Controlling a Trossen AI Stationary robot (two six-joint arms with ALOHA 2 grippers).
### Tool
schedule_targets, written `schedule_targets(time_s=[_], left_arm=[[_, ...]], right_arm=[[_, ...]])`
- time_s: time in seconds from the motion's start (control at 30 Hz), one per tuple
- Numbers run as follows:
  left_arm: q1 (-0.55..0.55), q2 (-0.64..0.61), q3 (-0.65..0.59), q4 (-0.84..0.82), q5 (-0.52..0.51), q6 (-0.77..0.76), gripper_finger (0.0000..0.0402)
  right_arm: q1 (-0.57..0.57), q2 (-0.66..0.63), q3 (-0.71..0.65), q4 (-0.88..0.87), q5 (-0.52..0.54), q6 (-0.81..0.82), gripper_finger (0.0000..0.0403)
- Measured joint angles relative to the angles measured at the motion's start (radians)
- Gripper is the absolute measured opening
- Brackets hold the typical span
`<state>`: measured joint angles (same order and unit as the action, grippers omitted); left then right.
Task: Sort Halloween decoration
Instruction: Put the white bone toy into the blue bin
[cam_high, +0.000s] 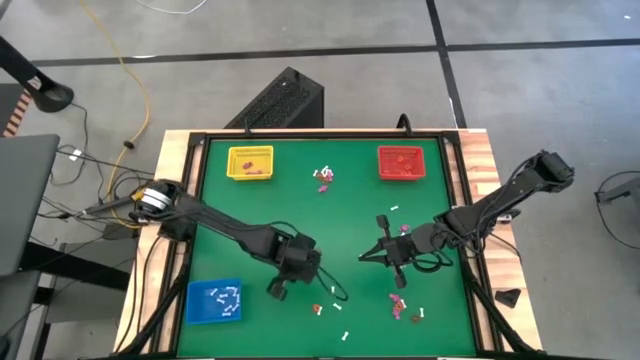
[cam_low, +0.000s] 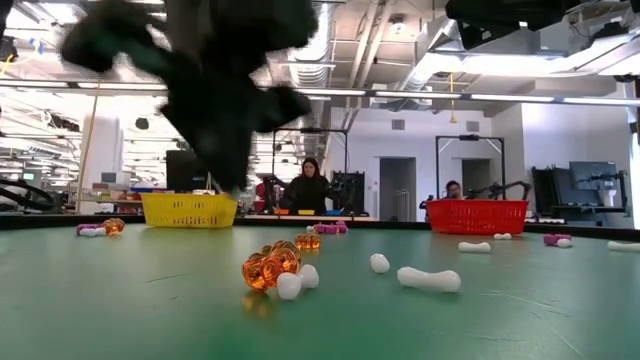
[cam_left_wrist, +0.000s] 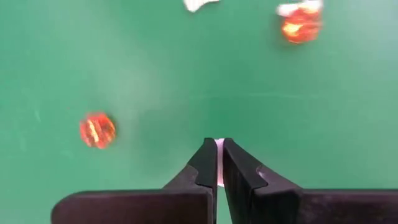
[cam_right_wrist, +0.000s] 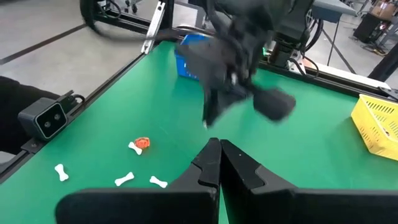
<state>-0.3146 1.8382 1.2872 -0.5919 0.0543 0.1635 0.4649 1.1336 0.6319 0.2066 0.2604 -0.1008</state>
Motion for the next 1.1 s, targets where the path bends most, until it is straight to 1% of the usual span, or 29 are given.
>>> schedule_targets(time_s=[0.1, 0.17, 0.33, 0.5, 0.63, 0.7, 0.87, 0.97, 1.1], left_arm=[[-0.052, -0.051, 0.008, -0.079, 0.028, -0.120, 0.0001], [-0.099, -0.098, -0.003, -0.119, 0.046, -0.235, 0.0002], [-0.257, -0.214, -0.053, -0.226, 0.034, -0.608, 0.0002], [-0.411, -0.302, -0.112, -0.228, -0.058, -0.968, 0.0001], [-0.489, -0.319, -0.137, -0.244, -0.152, -1.161, 0.0001], [-0.506, -0.322, -0.146, -0.265, -0.174, -1.232, 0.0000], [-0.505, -0.320, -0.149, -0.422, -0.153, -1.357, 0.0012], [-0.506, -0.320, -0.149, -0.494, -0.141, -1.407, 0.0031], [-0.506, -0.320, -0.149, -0.497, -0.140, -1.425, 0.0065]], right_arm=[[0.001, 0.000, 0.000, 0.003, 0.000, 0.003, 0.0031], [0.000, 0.000, 0.000, 0.005, -0.004, 0.000, 0.0031], [0.000, 0.000, 0.000, 0.005, -0.017, -0.008, 0.0031], [0.000, 0.000, 0.000, 0.011, -0.024, -0.028, 0.0031], [-0.001, 0.000, 0.000, 0.015, -0.024, -0.029, 0.0031], [-0.001, 0.000, 0.000, 0.020, -0.024, -0.029, 0.0031], [0.000, 0.000, 0.000, 0.052, -0.027, -0.015, 0.0031], [0.000, 0.000, 0.000, 0.059, -0.028, -0.007, 0.0031], [0.000, 0.000, 0.000, 0.058, -0.029, -0.005, 0.0031]])
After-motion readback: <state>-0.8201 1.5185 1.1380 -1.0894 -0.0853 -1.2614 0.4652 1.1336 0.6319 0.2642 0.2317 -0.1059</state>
